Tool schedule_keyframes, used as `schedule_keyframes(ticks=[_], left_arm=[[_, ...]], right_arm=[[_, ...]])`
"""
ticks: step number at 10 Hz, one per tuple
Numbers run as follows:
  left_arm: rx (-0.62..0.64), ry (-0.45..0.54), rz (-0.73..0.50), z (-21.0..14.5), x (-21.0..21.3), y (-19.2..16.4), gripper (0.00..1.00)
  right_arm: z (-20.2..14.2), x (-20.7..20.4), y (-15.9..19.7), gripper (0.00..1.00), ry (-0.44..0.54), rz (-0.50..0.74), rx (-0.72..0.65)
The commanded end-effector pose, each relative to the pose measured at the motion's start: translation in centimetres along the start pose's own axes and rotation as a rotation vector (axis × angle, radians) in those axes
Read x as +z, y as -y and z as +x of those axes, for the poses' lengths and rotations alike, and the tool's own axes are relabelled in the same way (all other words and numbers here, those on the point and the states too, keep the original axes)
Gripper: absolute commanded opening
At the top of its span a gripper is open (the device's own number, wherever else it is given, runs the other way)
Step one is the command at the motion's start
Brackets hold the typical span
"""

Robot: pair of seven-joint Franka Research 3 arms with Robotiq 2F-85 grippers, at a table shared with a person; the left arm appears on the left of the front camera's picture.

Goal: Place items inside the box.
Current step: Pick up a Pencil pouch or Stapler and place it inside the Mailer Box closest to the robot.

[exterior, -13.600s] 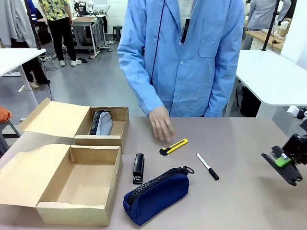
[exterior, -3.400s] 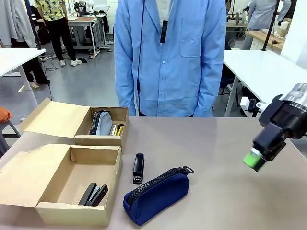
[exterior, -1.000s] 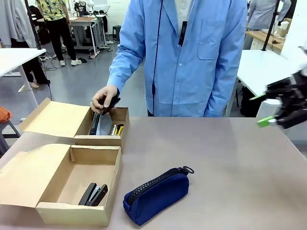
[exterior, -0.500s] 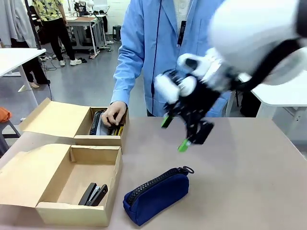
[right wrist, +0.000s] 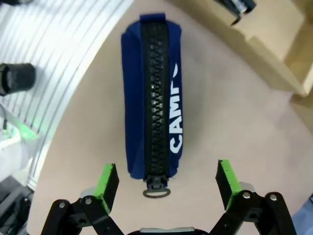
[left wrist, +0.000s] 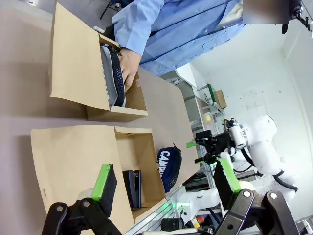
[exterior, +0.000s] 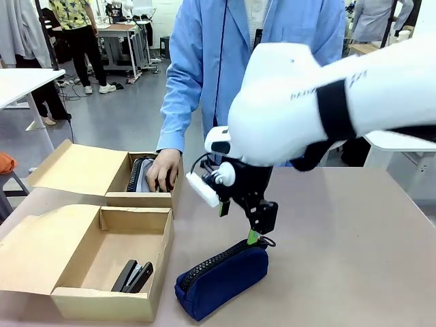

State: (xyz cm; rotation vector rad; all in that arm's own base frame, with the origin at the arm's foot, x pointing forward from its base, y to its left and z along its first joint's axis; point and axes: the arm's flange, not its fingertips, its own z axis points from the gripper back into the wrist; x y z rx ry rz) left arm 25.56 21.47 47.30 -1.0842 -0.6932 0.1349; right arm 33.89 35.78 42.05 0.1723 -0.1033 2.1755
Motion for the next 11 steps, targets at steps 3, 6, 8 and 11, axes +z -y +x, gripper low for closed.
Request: schedule_keyframes(ticks=[3, 6, 8, 11], left_arm=[[-0.018, 0.013, -0.019, -0.1, 0.0, 0.1, 1.00], [-0.018, 0.013, -0.019, -0.1, 0.0, 0.1, 1.00], [-0.018, 0.013, -0.019, -0.1, 0.0, 0.1, 1.00], [-0.018, 0.013, -0.019, -0.1, 0.0, 0.1, 1.00]], right_arm=[[0.4, -6.2, 1.3, 1.00, -0.056, 0.074, -0.057], [0.2, -8.1, 1.8, 1.00, -0.066, 0.100, -0.082], [0.2, -8.1, 1.9, 1.00, -0.072, 0.105, -0.079], [0.1, -7.9, 2.1, 0.44, -0.063, 0.133, -0.088]])
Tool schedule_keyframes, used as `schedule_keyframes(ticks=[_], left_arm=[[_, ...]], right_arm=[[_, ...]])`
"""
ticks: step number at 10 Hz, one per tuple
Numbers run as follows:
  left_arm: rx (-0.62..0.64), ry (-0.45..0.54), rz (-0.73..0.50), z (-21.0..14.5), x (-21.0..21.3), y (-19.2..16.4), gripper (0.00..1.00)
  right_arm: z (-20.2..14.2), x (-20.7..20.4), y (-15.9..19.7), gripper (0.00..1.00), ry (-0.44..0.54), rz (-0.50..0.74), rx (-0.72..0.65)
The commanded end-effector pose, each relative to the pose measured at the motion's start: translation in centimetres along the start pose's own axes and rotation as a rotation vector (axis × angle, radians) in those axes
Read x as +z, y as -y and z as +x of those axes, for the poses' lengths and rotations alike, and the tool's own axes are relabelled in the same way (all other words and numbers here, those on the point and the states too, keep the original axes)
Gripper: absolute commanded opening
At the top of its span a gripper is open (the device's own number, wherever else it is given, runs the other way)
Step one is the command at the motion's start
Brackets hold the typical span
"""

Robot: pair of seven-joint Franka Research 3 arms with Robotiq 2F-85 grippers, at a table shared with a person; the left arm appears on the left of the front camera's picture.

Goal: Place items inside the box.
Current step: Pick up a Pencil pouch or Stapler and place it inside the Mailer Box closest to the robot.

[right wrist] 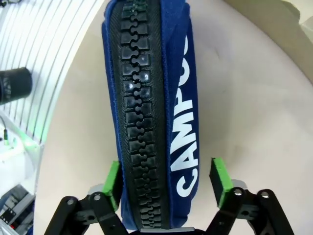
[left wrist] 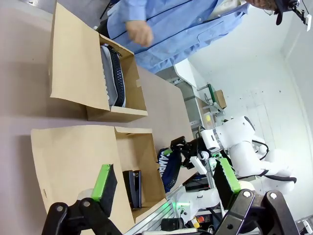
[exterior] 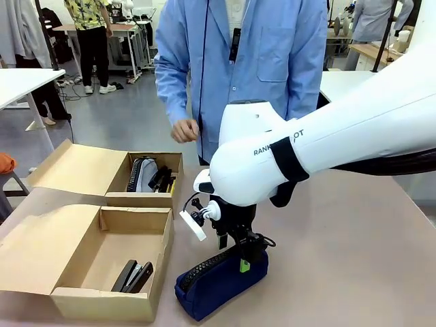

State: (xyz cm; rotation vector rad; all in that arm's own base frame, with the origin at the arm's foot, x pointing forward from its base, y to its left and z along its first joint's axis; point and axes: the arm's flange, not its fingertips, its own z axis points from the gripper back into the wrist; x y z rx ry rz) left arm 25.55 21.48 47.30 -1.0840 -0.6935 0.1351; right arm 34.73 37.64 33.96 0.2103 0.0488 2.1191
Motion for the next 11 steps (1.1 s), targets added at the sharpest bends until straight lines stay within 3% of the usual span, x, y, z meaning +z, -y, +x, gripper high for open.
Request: schedule_keyframes(ticks=[1, 2, 3, 9, 11], left_arm=[[-0.018, 0.013, -0.019, -0.1, -0.1, 0.1, 1.00], [-0.018, 0.013, -0.019, -0.1, -0.1, 0.1, 1.00], [-0.018, 0.013, -0.019, -0.1, -0.1, 0.1, 1.00], [-0.018, 0.013, -0.019, -0.1, -0.1, 0.1, 1.00], [-0.018, 0.013, -0.019, -0.1, -0.1, 0.1, 1.00]], right_arm=[[0.3, 0.4, 0.3, 0.00, -0.033, 0.010, -0.029], [0.2, 0.5, 0.3, 0.42, -0.037, 0.008, -0.034], [0.2, 0.5, 0.4, 0.00, -0.049, 0.008, -0.044], [0.2, 2.5, 0.0, 0.00, -0.099, 0.004, -0.147], [-0.7, 8.5, -3.3, 0.00, -0.173, 0.046, -0.434]])
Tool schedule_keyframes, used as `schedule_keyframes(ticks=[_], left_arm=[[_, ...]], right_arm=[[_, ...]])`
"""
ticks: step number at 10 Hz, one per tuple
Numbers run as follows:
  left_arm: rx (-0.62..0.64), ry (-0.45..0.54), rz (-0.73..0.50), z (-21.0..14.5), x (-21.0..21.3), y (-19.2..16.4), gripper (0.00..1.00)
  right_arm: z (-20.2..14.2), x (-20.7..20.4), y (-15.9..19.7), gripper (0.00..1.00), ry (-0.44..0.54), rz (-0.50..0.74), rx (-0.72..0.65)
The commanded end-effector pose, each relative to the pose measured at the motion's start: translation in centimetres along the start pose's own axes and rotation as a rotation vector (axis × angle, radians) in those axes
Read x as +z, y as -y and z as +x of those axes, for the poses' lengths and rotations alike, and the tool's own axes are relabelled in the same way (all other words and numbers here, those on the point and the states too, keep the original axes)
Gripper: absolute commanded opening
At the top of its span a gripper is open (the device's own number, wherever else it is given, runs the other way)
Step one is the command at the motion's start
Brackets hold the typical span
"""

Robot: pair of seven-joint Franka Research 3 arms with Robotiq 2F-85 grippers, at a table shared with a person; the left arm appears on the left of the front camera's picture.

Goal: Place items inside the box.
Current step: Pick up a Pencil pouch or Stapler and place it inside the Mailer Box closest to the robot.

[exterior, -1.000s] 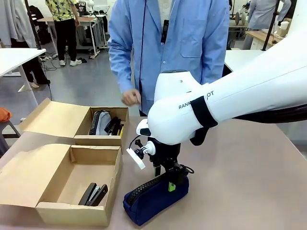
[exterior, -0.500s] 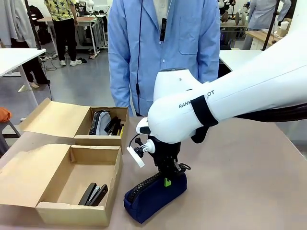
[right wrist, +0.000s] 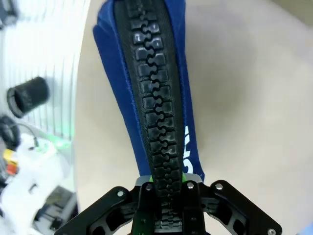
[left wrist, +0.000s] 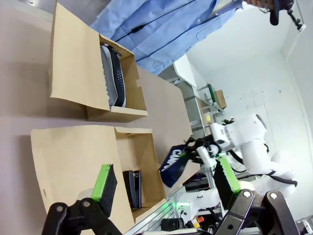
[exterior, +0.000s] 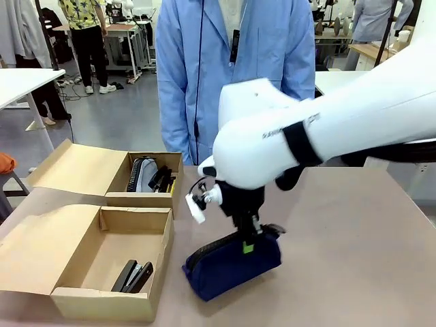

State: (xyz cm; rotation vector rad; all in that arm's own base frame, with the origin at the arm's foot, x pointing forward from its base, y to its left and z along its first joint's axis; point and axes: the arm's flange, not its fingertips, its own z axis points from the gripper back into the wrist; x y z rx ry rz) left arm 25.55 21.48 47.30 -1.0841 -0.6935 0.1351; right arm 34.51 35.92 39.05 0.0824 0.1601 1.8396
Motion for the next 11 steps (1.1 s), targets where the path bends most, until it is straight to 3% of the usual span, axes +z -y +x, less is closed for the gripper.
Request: schedule_keyframes(ticks=[1, 2, 4, 5, 6, 7, 8, 9, 10, 11], left_arm=[[-0.018, 0.013, -0.019, -0.1, -0.1, 0.1, 1.00], [-0.018, 0.013, -0.019, -0.1, -0.1, 0.1, 1.00], [-0.018, 0.013, -0.019, -0.1, -0.1, 0.1, 1.00], [-0.018, 0.013, -0.019, -0.1, -0.1, 0.1, 1.00], [-0.018, 0.013, -0.019, -0.1, -0.1, 0.1, 1.00], [-0.018, 0.013, -0.019, -0.1, -0.1, 0.1, 1.00], [-0.018, 0.013, -0.019, -0.1, -0.1, 0.1, 1.00], [-0.018, 0.013, -0.019, -0.1, -0.1, 0.1, 1.00], [-0.018, 0.013, -0.019, -0.1, -0.1, 0.1, 1.00], [-0.018, 0.013, -0.019, -0.1, -0.1, 0.1, 1.00]], right_arm=[[-3.4, 6.8, -3.9, 0.00, -0.048, 0.017, -0.285], [-7.0, 9.9, -7.0, 0.00, -0.042, 0.029, -0.504], [-10.5, 12.1, -10.4, 0.00, 0.029, -0.029, -0.782], [-11.0, 12.2, -10.7, 0.00, 0.030, -0.147, -0.730], [-10.0, 12.9, -9.4, 0.05, -0.004, -0.003, -0.617], [-10.0, 12.9, -9.4, 0.05, -0.004, -0.003, -0.617], [-12.0, 14.3, -11.5, 0.08, 0.034, -0.048, -0.707], [-10.6, 15.4, -11.0, 0.08, 0.178, 0.043, -0.739], [-7.7, 16.0, -10.0, 0.08, 0.165, 0.175, -0.913], [-3.9, 16.9, -9.4, 0.08, 0.230, 0.220, -1.023]])
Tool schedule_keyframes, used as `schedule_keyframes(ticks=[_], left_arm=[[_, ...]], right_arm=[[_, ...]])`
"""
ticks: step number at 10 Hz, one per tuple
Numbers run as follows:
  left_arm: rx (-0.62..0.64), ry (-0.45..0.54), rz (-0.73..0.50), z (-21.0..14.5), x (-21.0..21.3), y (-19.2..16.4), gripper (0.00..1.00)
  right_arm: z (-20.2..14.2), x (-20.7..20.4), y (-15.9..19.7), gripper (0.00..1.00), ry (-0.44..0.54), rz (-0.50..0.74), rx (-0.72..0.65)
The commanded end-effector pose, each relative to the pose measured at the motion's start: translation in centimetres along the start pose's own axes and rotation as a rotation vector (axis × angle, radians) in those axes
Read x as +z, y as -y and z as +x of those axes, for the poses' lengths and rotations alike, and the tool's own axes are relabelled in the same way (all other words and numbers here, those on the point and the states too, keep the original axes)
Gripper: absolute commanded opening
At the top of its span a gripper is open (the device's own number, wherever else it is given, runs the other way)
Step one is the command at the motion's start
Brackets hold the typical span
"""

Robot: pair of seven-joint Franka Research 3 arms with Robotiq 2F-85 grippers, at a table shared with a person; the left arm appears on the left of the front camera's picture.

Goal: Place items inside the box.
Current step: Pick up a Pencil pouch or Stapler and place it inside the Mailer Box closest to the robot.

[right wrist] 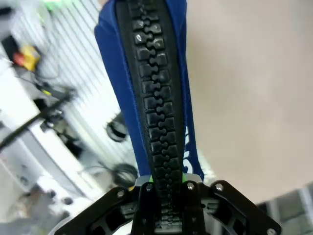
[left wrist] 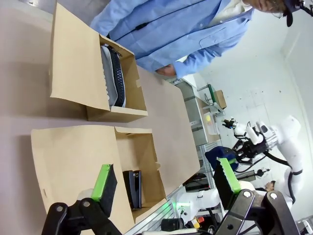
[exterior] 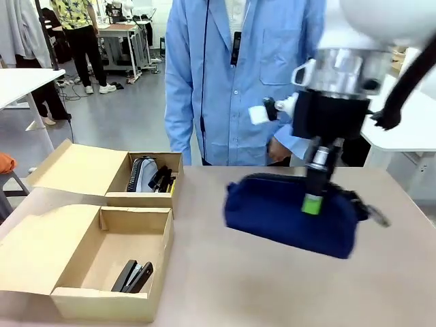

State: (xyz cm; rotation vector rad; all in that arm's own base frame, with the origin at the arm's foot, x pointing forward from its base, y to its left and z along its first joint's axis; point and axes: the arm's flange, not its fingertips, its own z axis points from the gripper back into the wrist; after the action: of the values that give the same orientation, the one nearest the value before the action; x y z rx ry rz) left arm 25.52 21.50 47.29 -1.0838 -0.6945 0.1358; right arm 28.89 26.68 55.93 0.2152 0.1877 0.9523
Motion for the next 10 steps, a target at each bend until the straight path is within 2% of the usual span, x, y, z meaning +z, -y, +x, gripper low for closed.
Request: schedule_keyframes(ticks=[1, 2, 3, 4, 5, 6, 8, 10], left_arm=[[-0.018, 0.012, -0.020, -0.1, -0.1, 0.1, 1.00], [-0.018, 0.012, -0.020, -0.1, -0.1, 0.1, 1.00], [-0.018, 0.012, -0.020, -0.1, -0.1, 0.1, 1.00], [-0.018, 0.012, -0.020, -0.1, -0.1, 0.1, 1.00], [-0.018, 0.012, -0.020, -0.1, -0.1, 0.1, 1.00], [-0.018, 0.012, -0.020, -0.1, -0.1, 0.1, 1.00], [-0.018, 0.012, -0.020, -0.1, -0.1, 0.1, 1.00], [-0.018, 0.012, -0.020, -0.1, -0.1, 0.1, 1.00]], right_arm=[[5.5, 0.5, -4.8, 0.08, 0.053, 0.131, -0.226], [7.6, -0.3, -6.3, 0.08, 0.045, 0.187, -0.413], [8.8, -1.2, -7.4, 0.08, 0.034, 0.177, -0.503], [7.3, -1.2, -7.2, 0.08, -0.017, 0.137, -0.387], [3.6, 0.0, -4.8, 0.08, 0.008, 0.213, -0.407], [-0.7, 1.2, -2.3, 0.08, 0.048, 0.319, -0.556], [-10.1, 2.1, 1.0, 0.08, 0.263, 0.418, -0.912], [-14.9, 1.0, 2.7, 0.08, 0.340, 0.501, -1.109]])
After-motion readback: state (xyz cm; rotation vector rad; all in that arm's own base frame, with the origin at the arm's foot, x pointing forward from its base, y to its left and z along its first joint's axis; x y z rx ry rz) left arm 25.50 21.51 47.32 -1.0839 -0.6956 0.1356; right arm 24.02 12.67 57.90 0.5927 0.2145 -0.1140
